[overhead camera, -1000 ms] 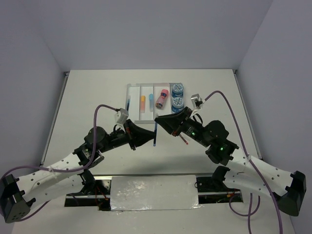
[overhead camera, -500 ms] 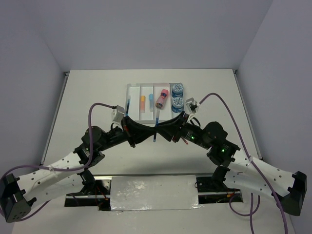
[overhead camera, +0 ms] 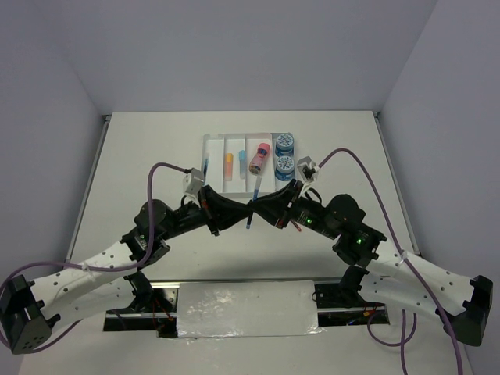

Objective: Sort the stationery into containers
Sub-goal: Close the pen cap on the pen.

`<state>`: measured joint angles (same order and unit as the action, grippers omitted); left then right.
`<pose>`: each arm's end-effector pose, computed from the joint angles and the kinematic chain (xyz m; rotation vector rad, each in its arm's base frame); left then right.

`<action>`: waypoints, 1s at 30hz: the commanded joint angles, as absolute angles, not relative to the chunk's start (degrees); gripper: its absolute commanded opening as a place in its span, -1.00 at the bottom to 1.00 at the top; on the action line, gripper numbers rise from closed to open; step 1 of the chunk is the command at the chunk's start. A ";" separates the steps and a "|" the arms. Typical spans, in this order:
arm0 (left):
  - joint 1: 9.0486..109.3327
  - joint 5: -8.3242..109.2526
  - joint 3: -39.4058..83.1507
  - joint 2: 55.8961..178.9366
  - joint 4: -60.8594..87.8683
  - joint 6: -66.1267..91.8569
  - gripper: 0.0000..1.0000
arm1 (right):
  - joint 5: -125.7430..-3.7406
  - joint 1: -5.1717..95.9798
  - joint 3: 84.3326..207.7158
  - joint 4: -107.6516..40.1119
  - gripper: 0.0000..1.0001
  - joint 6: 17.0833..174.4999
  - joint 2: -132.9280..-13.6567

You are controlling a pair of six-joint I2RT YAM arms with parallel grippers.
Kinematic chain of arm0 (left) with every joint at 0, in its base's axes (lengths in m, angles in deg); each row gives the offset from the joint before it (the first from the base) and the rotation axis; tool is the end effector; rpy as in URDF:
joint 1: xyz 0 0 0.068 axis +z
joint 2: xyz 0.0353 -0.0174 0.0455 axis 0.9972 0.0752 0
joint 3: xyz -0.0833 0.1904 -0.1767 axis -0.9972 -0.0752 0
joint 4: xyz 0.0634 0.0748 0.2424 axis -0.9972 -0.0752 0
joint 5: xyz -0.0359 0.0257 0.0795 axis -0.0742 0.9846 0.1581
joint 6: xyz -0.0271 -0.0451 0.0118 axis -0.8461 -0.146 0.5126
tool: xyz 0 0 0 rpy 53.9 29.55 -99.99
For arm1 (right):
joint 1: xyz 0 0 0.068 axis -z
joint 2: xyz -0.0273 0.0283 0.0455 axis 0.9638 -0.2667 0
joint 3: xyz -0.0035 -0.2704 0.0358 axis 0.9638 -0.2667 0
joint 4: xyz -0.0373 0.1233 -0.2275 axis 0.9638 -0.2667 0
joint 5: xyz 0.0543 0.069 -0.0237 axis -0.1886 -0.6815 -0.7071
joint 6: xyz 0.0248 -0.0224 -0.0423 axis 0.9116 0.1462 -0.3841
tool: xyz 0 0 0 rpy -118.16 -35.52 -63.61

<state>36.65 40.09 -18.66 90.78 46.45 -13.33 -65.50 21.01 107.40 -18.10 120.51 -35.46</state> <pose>0.1228 -0.1586 0.3303 0.4501 1.3579 -1.4843 0.1062 0.1524 0.3442 -0.4264 1.4976 1.3083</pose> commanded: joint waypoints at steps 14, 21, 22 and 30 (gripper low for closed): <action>36.74 32.45 -12.68 94.30 45.85 -11.50 0.31 | -67.29 20.65 110.11 -15.77 -1.00 117.98 -34.31; 36.65 31.13 -12.24 96.59 46.29 -11.77 -0.67 | -69.31 20.65 110.73 -14.63 -1.00 119.12 -34.92; 36.56 31.13 -12.07 96.68 46.21 -11.77 -0.85 | -69.40 20.57 110.73 -14.46 -1.00 119.21 -35.10; 36.30 33.23 -11.10 93.61 42.52 -8.52 -1.00 | -69.58 20.57 109.50 -14.72 -0.34 117.72 -34.23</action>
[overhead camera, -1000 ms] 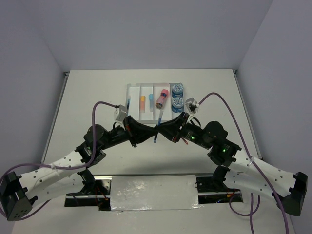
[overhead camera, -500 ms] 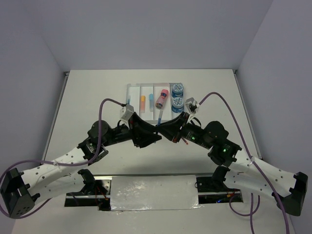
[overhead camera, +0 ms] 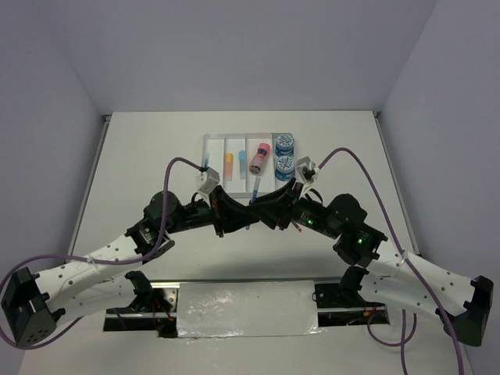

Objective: Sort the stationery into containers
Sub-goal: Close the pen cap on the pen.

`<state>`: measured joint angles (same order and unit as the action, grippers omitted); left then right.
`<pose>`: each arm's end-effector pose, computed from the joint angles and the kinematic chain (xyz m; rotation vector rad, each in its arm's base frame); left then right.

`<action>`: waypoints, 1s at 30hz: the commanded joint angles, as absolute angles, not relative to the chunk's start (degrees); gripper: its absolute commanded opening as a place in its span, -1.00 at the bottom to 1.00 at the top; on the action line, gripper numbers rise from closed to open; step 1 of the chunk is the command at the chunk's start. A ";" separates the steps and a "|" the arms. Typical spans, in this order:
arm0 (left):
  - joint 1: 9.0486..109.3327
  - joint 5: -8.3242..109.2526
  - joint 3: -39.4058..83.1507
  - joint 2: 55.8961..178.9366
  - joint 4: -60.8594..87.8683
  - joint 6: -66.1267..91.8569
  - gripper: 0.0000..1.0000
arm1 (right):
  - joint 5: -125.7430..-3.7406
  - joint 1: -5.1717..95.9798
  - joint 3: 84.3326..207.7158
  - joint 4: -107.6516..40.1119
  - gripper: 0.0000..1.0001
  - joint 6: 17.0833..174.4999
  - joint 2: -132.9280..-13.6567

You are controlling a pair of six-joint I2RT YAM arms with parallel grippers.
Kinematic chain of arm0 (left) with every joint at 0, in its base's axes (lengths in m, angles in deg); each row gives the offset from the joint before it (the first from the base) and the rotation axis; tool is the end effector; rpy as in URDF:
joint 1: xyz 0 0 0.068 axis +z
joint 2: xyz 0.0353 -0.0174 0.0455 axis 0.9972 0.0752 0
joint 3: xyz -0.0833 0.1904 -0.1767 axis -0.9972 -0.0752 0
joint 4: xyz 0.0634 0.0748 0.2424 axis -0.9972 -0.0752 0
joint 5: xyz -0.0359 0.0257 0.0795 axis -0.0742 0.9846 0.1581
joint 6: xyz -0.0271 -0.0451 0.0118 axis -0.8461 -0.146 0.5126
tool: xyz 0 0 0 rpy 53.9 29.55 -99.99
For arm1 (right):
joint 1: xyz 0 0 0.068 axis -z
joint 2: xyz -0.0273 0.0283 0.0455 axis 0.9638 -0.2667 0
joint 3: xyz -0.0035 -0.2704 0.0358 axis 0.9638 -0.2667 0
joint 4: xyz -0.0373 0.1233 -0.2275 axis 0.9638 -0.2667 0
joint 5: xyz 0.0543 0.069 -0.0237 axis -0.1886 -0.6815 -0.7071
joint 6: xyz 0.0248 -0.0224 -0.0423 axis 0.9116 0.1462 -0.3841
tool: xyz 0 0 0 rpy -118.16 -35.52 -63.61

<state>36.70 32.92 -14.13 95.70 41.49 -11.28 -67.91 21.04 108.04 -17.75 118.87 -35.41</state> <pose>0.1320 -0.1752 0.3327 0.5972 1.4361 -1.5101 0.1044 0.1523 0.3489 -0.4815 1.4629 1.3187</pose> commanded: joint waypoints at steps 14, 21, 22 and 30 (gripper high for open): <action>31.47 39.91 -8.55 93.86 33.73 -2.98 -1.00 | -54.99 20.57 123.47 -31.32 0.48 113.24 -35.01; 30.23 42.82 -7.23 94.57 31.61 -1.40 -1.00 | -52.10 20.48 129.19 -38.52 0.47 115.42 -37.91; 30.14 42.90 -7.14 94.66 31.62 -1.31 -1.00 | -49.13 20.57 129.88 -39.75 0.47 115.87 -38.52; 30.05 45.19 -5.83 94.66 28.72 -0.08 -1.00 | -50.06 20.65 130.07 -42.85 0.29 118.59 -40.55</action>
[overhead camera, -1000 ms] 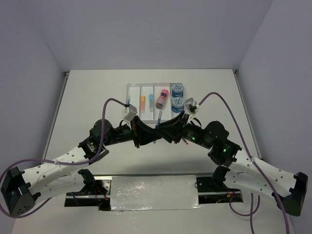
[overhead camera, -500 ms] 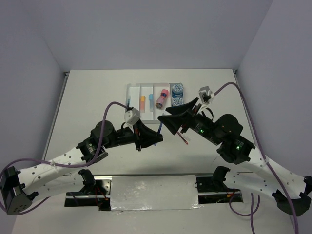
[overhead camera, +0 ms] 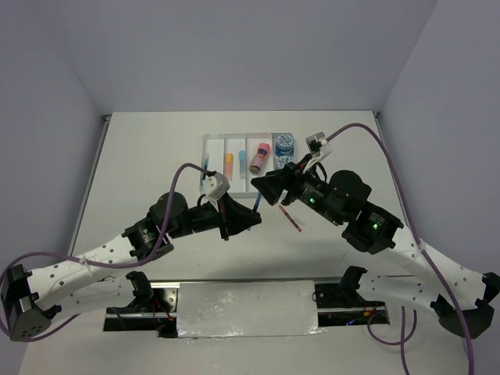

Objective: Sort the stationery into containers
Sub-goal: Close the pen cap on the pen, then place the pen in the storage box.

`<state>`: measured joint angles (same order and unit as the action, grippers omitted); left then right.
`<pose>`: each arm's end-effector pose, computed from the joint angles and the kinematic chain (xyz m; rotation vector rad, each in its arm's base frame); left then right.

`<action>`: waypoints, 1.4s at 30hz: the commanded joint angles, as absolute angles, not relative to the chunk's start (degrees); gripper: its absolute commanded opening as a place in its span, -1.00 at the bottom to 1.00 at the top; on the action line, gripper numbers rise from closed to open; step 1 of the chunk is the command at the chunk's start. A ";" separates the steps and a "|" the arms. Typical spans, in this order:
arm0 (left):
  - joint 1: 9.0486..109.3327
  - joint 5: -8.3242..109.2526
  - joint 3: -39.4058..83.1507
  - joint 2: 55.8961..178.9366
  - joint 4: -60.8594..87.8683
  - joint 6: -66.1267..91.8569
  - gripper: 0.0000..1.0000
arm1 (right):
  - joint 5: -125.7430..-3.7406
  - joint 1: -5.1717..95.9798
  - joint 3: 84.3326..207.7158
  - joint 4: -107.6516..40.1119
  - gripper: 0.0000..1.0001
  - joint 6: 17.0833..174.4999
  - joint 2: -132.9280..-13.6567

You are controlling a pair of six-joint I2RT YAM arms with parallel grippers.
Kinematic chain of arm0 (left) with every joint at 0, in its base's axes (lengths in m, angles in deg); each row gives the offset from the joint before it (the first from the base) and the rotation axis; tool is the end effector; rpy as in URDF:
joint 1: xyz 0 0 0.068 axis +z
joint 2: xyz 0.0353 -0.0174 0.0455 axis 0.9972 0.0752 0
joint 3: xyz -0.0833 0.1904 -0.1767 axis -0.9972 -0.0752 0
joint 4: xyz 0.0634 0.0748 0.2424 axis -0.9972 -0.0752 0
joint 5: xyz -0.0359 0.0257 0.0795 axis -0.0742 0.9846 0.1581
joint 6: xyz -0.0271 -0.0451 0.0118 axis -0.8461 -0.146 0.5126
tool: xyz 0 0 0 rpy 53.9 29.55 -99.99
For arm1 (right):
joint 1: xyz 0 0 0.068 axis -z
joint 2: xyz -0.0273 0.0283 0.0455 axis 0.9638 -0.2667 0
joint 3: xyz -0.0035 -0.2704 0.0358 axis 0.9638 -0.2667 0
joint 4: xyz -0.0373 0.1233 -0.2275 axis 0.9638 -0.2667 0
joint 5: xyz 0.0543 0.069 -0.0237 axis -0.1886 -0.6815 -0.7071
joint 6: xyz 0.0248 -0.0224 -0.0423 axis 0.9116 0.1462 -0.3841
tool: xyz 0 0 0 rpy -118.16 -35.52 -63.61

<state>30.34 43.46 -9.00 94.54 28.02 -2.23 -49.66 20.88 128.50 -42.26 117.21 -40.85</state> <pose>0.1170 -0.1856 0.3443 0.6312 1.5080 -1.3298 0.1143 0.1476 0.4119 -0.2583 1.6375 1.0101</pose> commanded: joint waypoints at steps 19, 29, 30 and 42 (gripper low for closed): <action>30.06 51.17 -1.09 95.27 25.64 1.59 -1.00 | -56.84 20.65 121.13 -34.25 -1.00 120.61 -43.10; 34.70 51.54 3.58 93.69 28.80 8.37 -1.00 | -66.68 19.34 99.41 -16.14 -1.00 128.61 -51.27; 36.02 50.21 5.32 94.21 28.80 8.10 -1.00 | -66.07 18.55 97.57 -14.91 -1.00 128.88 -52.84; 41.04 46.25 1.32 95.02 29.14 7.05 -1.00 | -64.75 14.93 104.03 -17.24 -0.94 128.01 -56.12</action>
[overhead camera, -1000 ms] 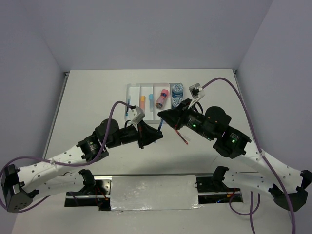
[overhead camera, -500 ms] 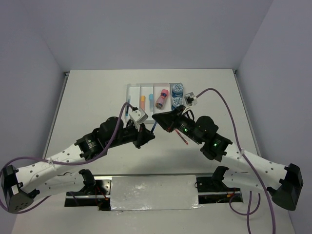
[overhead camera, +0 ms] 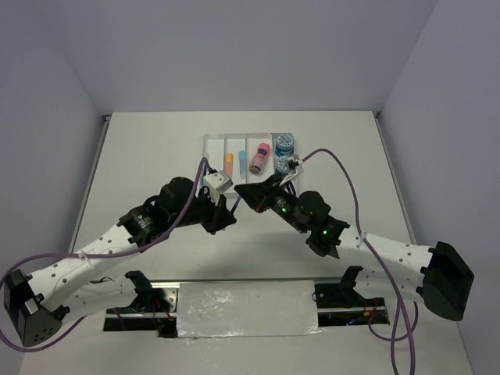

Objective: Sort the stationery into containers
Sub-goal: Place the pen in the storage box.

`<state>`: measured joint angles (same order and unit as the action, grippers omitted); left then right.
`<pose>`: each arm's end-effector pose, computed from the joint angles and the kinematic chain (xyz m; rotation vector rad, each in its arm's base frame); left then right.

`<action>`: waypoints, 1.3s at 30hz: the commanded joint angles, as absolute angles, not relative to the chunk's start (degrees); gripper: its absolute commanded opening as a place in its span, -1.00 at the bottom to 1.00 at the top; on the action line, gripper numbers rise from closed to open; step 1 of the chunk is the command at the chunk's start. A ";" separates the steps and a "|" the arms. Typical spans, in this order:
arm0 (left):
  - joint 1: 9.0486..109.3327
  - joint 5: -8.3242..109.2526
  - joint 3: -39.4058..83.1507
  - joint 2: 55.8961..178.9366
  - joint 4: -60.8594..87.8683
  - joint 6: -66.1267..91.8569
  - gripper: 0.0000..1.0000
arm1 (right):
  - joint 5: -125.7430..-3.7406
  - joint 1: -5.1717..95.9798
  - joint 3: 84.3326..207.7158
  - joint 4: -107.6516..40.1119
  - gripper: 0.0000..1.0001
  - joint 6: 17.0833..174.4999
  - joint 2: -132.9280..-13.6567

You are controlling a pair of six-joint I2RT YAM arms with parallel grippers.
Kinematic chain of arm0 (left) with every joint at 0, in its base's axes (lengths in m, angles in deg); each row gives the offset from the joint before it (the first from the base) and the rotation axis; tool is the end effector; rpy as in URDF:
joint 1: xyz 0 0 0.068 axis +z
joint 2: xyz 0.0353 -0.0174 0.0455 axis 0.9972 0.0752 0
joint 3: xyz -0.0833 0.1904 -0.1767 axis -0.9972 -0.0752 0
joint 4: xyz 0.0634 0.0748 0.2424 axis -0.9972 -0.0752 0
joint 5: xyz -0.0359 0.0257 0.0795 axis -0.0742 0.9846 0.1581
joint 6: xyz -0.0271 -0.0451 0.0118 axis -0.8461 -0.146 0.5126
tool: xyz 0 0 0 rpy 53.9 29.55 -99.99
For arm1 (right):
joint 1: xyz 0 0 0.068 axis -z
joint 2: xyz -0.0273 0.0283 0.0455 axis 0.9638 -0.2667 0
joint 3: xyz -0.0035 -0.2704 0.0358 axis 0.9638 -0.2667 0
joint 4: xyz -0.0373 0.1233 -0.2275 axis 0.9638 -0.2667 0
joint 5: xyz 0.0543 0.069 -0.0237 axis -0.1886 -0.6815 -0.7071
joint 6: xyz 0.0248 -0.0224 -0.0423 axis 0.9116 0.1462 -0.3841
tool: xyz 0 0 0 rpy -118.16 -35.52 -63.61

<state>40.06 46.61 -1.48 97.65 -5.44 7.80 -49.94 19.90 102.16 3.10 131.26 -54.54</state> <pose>0.1493 -0.1632 0.3182 0.6622 1.9838 -0.8948 0.1469 0.1994 0.2853 -0.0622 1.6066 1.2602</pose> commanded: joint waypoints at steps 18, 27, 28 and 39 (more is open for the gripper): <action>41.55 63.98 -13.23 96.47 22.15 -3.59 -1.00 | -63.00 45.51 153.10 -53.65 0.99 119.74 -59.20; 57.36 70.68 29.47 135.67 -16.43 2.29 -1.00 | -65.36 50.89 132.28 -54.79 0.99 111.39 -44.16; 58.35 71.11 35.60 138.31 -18.81 2.21 -1.00 | -65.62 51.06 129.83 -55.23 0.99 110.95 -42.59; 64.24 68.50 46.21 156.17 -26.57 3.08 -0.72 | -70.80 51.50 121.55 -57.96 0.99 108.58 -35.19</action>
